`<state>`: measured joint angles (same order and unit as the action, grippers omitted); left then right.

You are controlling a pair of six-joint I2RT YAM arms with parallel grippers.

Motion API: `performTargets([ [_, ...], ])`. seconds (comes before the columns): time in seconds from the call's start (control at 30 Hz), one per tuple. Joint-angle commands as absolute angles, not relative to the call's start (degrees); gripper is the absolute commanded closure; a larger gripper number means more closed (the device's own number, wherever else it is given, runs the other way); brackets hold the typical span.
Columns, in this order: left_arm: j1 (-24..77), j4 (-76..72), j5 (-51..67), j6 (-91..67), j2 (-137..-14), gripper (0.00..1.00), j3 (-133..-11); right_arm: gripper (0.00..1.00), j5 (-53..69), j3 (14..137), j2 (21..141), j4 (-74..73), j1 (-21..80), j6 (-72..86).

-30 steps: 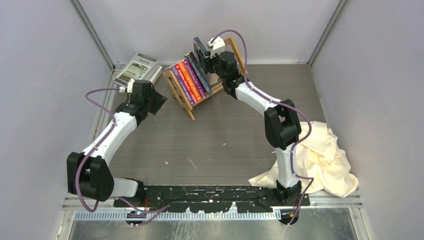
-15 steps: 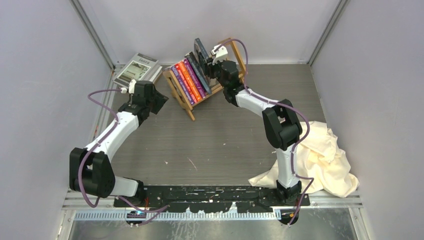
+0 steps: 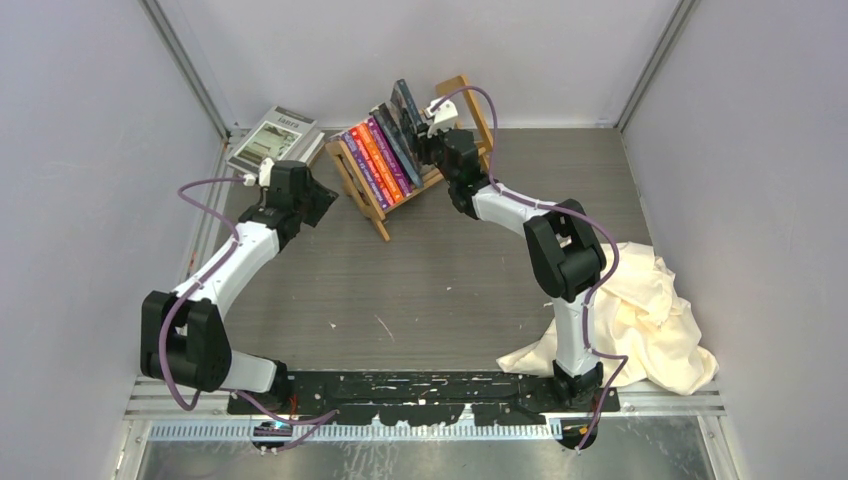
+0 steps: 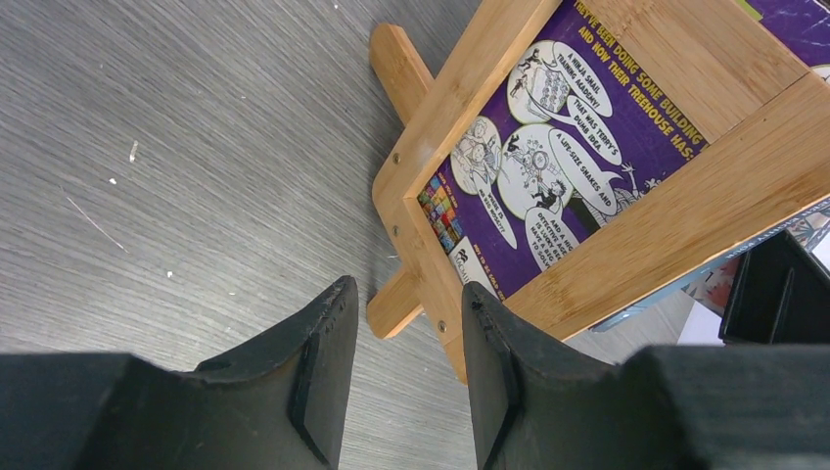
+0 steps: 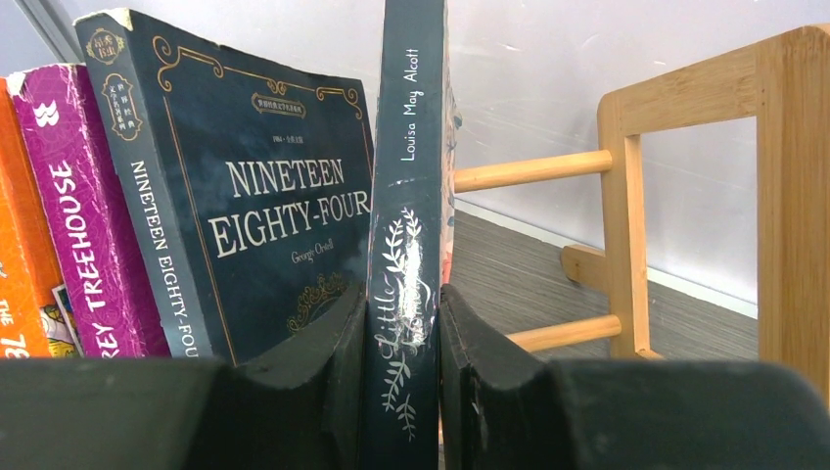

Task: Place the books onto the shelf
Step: Place the book on the shelf.

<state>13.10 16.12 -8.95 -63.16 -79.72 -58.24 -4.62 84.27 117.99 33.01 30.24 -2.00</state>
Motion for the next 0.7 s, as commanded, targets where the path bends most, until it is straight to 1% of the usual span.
performTargets([
  [0.0,13.2,12.8,-9.4,-63.9,-80.2,0.57,-58.2,0.99,-4.3,83.6,117.6,32.4,30.5,-1.8],
  [0.27,13.2,11.7,-9.2,-64.3,-80.7,0.56,-57.4,0.98,-4.1,83.8,119.3,31.6,30.5,-2.5],
  [0.47,13.3,10.3,-9.0,-65.0,-80.9,0.57,-56.3,0.89,-4.0,83.5,120.1,31.0,30.4,-2.7],
  [0.57,13.4,9.9,-9.0,-65.2,-81.1,0.57,-56.1,0.82,-3.9,83.8,120.5,30.4,30.5,-2.8],
  [0.67,13.5,9.7,-9.1,-65.4,-81.3,0.57,-56.0,0.80,-4.0,83.9,120.7,30.0,30.4,-2.8],
])
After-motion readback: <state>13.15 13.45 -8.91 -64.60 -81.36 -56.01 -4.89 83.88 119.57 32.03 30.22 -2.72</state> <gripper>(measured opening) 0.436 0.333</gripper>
